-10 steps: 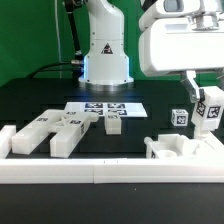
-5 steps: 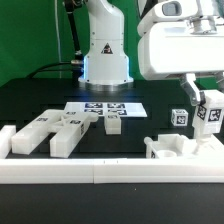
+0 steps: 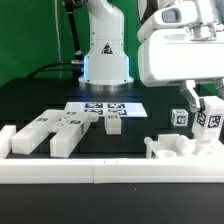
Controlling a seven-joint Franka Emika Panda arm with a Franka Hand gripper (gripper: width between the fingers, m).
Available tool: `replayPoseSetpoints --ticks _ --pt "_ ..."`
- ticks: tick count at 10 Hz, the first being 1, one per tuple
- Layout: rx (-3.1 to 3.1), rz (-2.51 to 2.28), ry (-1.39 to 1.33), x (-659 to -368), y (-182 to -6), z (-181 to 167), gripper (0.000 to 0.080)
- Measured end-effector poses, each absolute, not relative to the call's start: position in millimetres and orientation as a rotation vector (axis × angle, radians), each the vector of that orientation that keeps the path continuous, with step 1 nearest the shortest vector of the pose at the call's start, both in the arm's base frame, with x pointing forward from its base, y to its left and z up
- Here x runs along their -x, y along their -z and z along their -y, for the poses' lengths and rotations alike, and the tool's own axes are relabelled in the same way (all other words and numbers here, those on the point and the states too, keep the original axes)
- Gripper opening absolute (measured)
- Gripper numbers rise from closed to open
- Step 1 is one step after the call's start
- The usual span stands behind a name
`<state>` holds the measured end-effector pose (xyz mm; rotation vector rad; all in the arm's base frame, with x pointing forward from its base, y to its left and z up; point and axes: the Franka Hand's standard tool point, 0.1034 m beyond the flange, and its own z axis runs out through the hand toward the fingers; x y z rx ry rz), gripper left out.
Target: Assemble chair
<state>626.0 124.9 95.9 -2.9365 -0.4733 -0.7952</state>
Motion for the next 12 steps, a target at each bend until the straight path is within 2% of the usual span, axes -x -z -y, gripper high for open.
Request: replayPoseSetpoints --ticks 12 --pt "2.922 0.478 0.858 -615 -82.3 -126 0.0291"
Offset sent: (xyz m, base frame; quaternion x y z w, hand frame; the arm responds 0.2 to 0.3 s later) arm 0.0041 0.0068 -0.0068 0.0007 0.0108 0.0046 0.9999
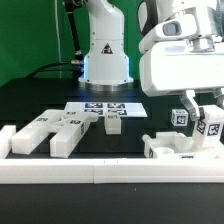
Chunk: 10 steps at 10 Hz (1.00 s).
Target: Assemble chair
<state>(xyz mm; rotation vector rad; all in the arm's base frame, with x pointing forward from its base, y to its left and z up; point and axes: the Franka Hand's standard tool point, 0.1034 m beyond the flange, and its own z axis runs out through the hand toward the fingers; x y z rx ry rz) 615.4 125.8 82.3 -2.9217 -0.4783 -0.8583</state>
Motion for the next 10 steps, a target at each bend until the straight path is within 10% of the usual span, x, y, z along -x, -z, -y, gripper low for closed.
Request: replayPoseSetpoints --ticks 7,9,10 --pt "2.911 0.487 0.914 -613.8 -77.9 -123.1 0.0291" --pt "2.911 0.487 0.913 -613.7 -77.7 -123.1 0.0574" --pt "2.912 0.490 0.911 -613.6 -77.6 -122.7 0.0574"
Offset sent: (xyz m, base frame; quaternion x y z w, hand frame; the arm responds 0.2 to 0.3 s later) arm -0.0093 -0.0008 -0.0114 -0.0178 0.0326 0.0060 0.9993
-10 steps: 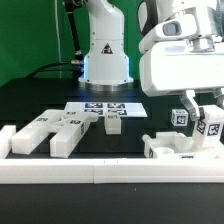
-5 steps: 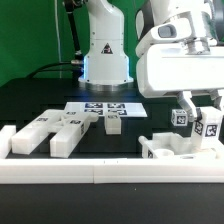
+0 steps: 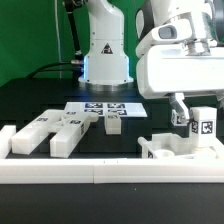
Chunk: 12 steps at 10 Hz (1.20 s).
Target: Assemble chair
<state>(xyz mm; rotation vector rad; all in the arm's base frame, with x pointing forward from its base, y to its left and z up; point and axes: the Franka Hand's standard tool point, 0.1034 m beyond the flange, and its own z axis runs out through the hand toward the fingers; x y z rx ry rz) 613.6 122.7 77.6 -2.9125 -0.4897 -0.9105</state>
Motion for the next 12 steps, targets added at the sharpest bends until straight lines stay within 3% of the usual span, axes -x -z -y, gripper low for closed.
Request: replayPoseSetpoints --ticks 1,2,7,10,12 --pt "2.915 0.495 0.909 -614 -79.3 -121 0.0634" --pt "2.915 0.498 0.913 -615 -81.3 -121 0.0645" --pt "2.923 0.514 0.902 -620 -106.5 -116 0.0649" --pt "2.931 0.520 0.863 -620 -105.4 -118 0.0649" --pt "2.959 0.536 0.695 -615 -101.8 -124 0.0649"
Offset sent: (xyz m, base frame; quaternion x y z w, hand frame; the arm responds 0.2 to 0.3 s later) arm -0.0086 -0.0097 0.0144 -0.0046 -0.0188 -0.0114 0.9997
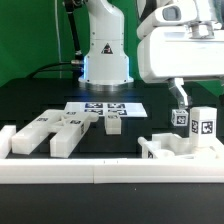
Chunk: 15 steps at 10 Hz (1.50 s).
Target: Assemble chair
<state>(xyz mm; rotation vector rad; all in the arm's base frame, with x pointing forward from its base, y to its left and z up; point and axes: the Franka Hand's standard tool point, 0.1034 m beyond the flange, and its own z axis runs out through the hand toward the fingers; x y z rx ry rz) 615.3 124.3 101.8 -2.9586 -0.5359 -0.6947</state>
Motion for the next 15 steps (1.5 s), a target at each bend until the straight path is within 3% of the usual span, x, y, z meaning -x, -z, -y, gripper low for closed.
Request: replayPoseSetpoints --ticks 5,15 --pt "3.026 0.477 0.104 -603 -94.7 -128 0.0649" --pt "3.017 0.555 0.124 -610 -81.9 -120 0.0649"
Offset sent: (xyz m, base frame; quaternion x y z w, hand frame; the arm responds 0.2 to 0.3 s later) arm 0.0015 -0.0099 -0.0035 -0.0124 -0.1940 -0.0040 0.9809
